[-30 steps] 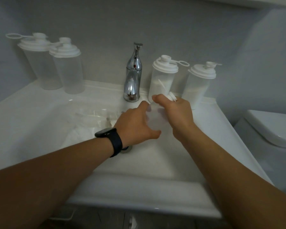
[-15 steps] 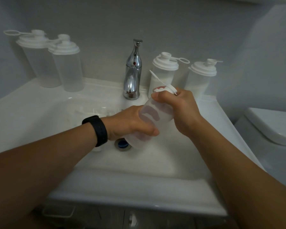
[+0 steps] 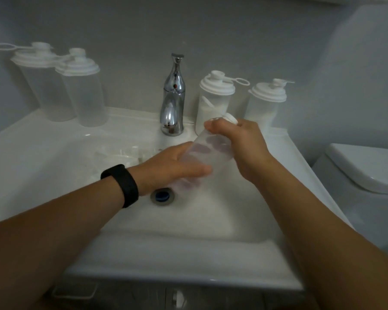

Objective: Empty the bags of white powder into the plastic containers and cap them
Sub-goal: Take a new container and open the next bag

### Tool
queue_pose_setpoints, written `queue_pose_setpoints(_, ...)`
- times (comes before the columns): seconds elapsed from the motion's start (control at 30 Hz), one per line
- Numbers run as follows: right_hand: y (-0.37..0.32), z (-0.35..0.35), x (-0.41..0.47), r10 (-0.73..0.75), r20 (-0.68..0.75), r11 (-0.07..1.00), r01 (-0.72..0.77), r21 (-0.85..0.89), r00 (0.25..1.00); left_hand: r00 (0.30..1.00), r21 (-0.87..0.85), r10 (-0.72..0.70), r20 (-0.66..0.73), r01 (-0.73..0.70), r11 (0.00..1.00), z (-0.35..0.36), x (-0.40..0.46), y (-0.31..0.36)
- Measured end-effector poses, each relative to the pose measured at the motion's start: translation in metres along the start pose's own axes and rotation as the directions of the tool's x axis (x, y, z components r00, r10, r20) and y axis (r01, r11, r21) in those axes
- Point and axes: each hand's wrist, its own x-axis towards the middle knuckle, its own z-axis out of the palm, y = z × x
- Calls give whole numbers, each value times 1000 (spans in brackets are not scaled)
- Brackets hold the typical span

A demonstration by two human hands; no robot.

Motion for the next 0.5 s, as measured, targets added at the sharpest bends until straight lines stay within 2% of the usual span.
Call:
queue_pose_setpoints(0.07, 4, 3, 2, -21, -129, 991, 4, -137, 991, 975, 338, 119, -190, -49, 940, 7, 1, 1)
queue_pose_setpoints(0.13, 5, 6, 0, -24, -161, 986, -3, -168, 987, 958, 425, 156, -240, -41, 904, 9, 3, 1)
queue_pose_setpoints(0.3, -1, 1, -2, 12, -114, 1000, -10, 17, 993, 990, 326, 97, -103, -58, 943, -4, 8, 6)
queue_pose_setpoints(0.5, -5, 8, -8, 5, -69, 998, -1, 55, 998, 998, 110, 51, 33, -55, 992, -9, 2, 5)
